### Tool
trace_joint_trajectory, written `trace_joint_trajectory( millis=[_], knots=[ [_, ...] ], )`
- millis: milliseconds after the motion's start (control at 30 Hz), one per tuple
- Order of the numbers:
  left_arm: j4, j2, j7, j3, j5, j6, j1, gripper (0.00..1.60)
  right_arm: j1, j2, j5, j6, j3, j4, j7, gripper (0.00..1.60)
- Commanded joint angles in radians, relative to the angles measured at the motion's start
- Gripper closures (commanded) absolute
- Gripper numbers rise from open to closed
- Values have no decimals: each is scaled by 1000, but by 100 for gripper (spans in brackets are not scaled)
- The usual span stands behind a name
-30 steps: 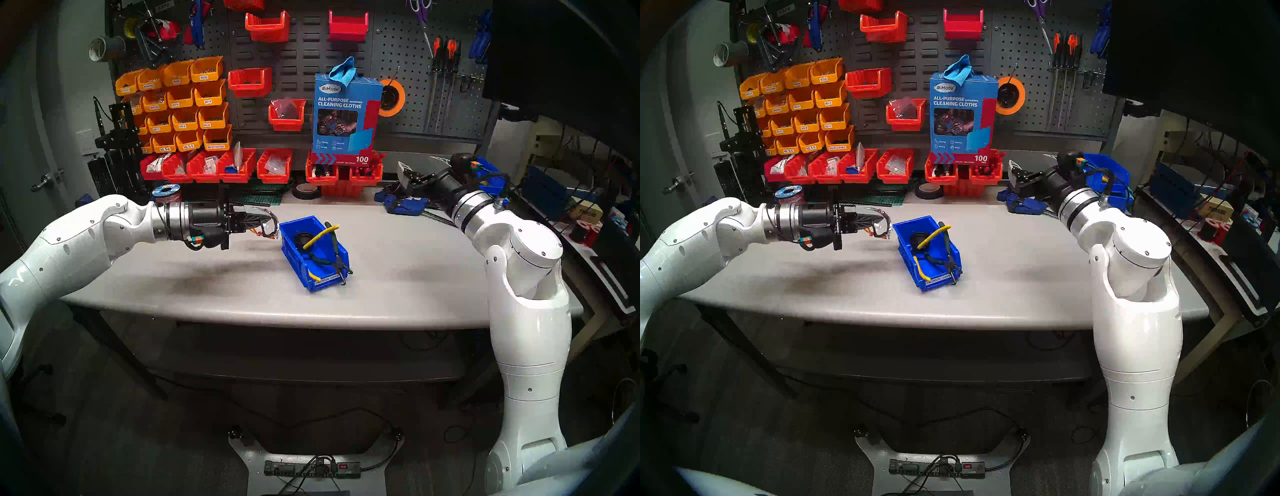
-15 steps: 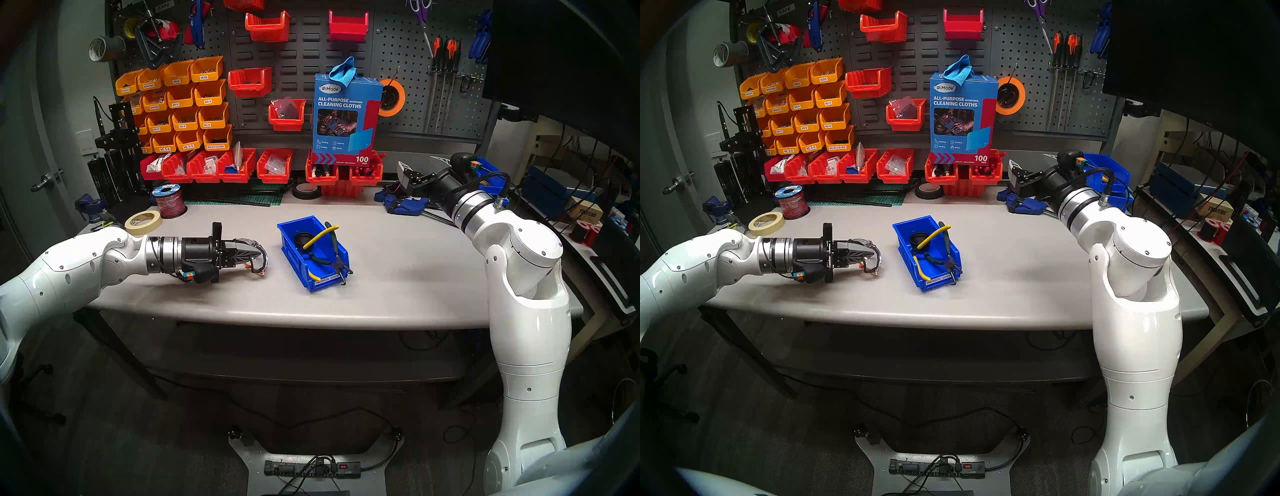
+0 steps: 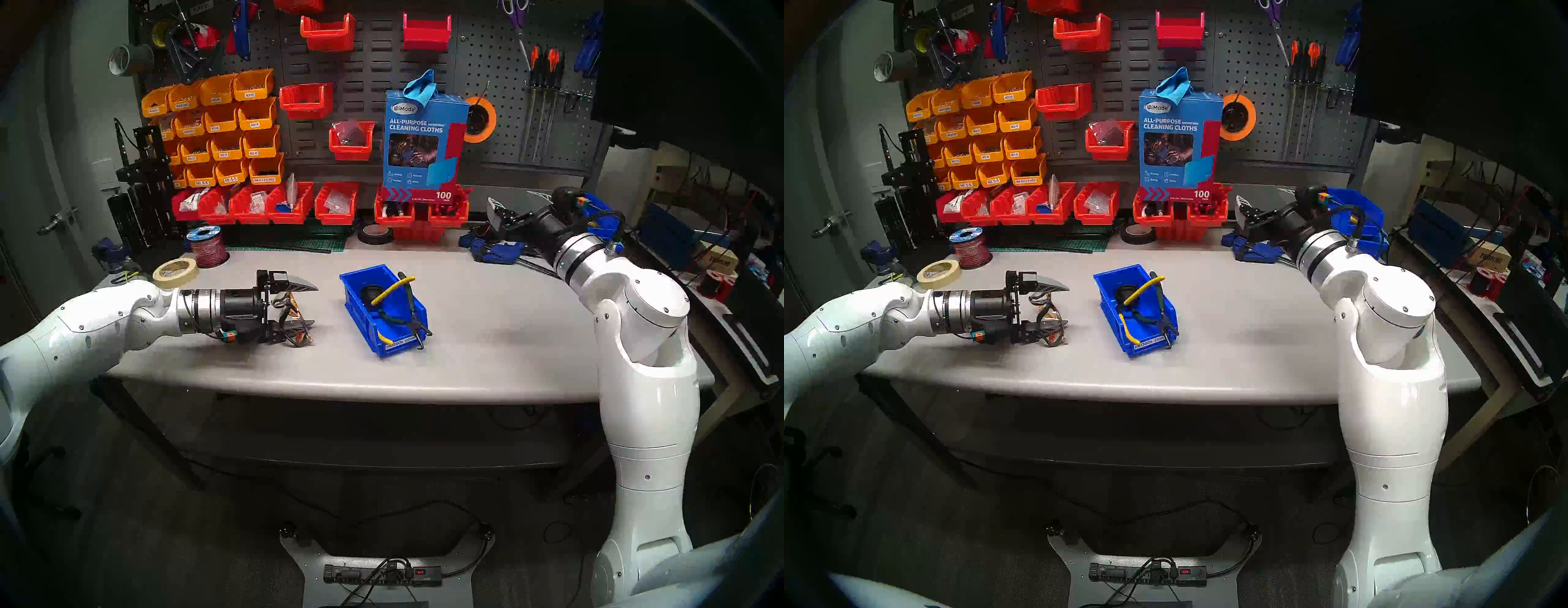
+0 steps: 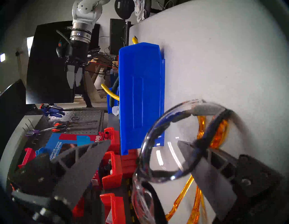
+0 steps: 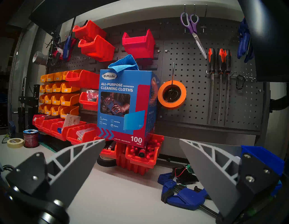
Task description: Take out tools from the storage box
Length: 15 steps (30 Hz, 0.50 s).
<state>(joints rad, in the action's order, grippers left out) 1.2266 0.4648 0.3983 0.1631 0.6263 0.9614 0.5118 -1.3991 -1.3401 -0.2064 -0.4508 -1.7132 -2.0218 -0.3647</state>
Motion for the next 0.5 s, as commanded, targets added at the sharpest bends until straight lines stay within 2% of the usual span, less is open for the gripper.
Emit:
trace_joint_trajectory(
  millis=[0, 267, 467],
  knots=[
    [18, -14, -9, -46, -55, -1, -58, 0, 13, 0, 0, 1, 0, -13, 0, 0],
    [11, -9, -60, -63, -61, -1, -112, 0, 14, -3, 3, 0, -2, -12, -3, 0],
    [17, 11, -131, -17, -36, -1, -195, 0, 13, -5, 6, 1, -3, -12, -7, 0]
  ],
)
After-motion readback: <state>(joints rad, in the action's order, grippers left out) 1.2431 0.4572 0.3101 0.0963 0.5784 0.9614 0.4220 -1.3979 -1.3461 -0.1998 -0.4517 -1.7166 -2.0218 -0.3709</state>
